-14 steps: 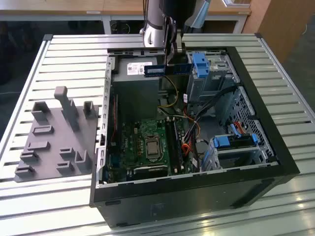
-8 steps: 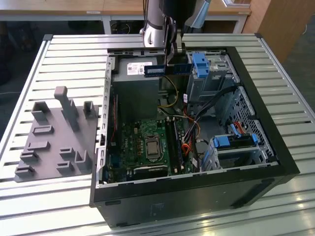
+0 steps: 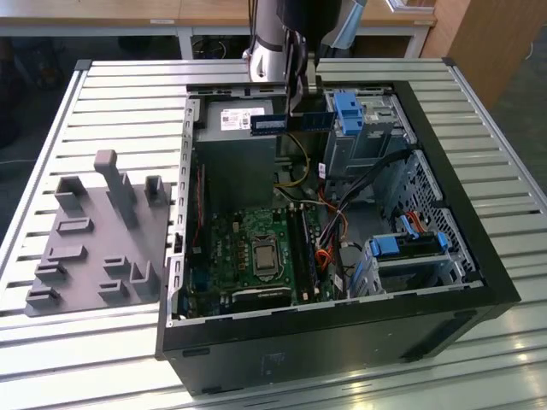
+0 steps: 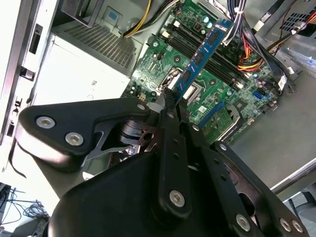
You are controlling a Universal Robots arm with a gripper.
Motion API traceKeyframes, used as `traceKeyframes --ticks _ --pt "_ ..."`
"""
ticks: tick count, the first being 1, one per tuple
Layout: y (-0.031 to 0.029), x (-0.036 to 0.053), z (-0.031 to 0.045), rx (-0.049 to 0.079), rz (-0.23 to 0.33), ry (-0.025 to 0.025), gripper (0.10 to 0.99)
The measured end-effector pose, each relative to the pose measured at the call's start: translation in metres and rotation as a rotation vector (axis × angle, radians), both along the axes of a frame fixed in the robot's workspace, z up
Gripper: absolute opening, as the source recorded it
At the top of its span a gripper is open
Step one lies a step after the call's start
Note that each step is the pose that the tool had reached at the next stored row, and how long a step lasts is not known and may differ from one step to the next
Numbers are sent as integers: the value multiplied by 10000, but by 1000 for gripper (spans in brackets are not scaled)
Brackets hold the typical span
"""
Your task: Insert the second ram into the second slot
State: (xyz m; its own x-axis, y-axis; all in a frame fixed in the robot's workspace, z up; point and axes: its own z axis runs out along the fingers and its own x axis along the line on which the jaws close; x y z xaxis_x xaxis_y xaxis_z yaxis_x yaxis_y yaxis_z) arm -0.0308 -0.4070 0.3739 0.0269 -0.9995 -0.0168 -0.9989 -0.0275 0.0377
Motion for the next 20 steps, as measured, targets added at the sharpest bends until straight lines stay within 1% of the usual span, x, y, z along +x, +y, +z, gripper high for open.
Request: traceKeyframes --ticks 11,20 --pt "-46 0 0 -5 -1 0 137" --pt "-71 0 0 -11 0 0 137"
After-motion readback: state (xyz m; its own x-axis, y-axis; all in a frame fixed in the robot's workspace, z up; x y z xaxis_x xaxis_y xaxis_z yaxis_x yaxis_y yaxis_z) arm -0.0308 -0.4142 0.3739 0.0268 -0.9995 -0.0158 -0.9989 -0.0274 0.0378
